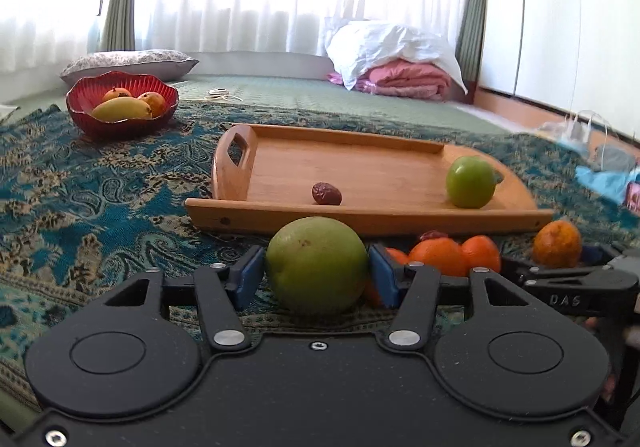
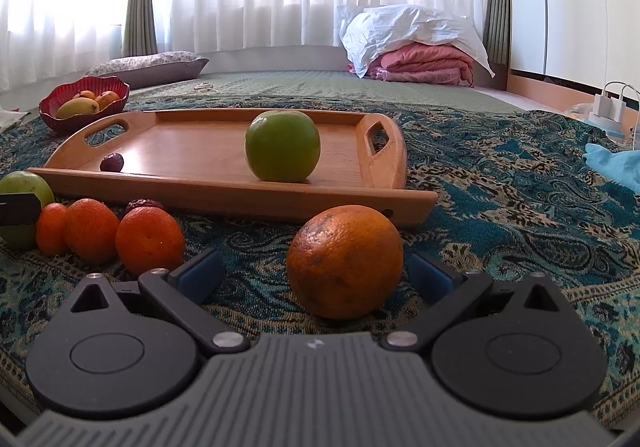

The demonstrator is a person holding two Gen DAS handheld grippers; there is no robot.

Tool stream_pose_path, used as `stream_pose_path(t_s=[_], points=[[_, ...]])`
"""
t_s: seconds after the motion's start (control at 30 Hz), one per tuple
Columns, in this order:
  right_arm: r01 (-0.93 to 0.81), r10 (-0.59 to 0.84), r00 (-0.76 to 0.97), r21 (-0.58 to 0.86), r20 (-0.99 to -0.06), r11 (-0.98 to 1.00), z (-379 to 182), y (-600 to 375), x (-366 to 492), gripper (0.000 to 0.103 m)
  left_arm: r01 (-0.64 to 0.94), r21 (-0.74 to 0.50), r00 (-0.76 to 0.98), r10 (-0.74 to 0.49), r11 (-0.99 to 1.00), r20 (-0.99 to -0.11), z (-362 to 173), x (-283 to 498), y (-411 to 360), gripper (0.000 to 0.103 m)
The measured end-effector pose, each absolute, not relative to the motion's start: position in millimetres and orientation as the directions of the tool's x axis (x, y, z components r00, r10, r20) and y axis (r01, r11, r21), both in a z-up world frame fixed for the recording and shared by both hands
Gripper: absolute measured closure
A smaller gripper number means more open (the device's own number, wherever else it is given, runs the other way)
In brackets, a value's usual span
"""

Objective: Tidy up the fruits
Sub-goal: 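Grasp the large orange with the right gripper while the left grasps the pomelo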

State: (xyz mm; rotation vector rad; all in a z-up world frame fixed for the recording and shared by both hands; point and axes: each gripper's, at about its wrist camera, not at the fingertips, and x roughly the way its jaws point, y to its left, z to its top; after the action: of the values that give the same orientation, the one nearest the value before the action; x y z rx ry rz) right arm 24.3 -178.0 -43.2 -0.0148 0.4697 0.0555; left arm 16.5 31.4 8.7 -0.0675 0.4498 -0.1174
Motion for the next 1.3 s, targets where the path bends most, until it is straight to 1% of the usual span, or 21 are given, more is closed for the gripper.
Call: stream_pose_path(t_s=[0.1, 0.4, 0.8, 1.3], points=[[-0.058, 0.051, 0.891, -0.003, -0.451, 0.998, -44.0, -178.0, 24.2, 0.0, 0.099, -0.112, 0.891, -0.138, 0.989, -0.432, 8.2, 17.6, 34.6, 0.048], [-0.059, 0.051, 0.891, -0.003, -0.451, 0.998, -44.2, -177.9, 24.0, 0.0, 0.095, -0.09, 0.898, -0.125, 0.991, -0.423, 3.7, 23.4, 28.8, 0.048], [-0.059, 0.051, 0.891, -0.004, -0.451, 0.998, -44.1, -177.8, 24.0, 0.0, 0.058, -0.191, 0.887, -0.138, 0.98, -0.441, 5.0, 34.6, 36.0, 0.048], [-0.048, 0.041, 0.886, -0.002, -0.461, 0.999, -40.7, -177.8, 23.9, 0.0, 0.03, -0.124, 0.888, -0.083, 0.992, -0.452, 10.8, 19.1, 31.5, 0.048]])
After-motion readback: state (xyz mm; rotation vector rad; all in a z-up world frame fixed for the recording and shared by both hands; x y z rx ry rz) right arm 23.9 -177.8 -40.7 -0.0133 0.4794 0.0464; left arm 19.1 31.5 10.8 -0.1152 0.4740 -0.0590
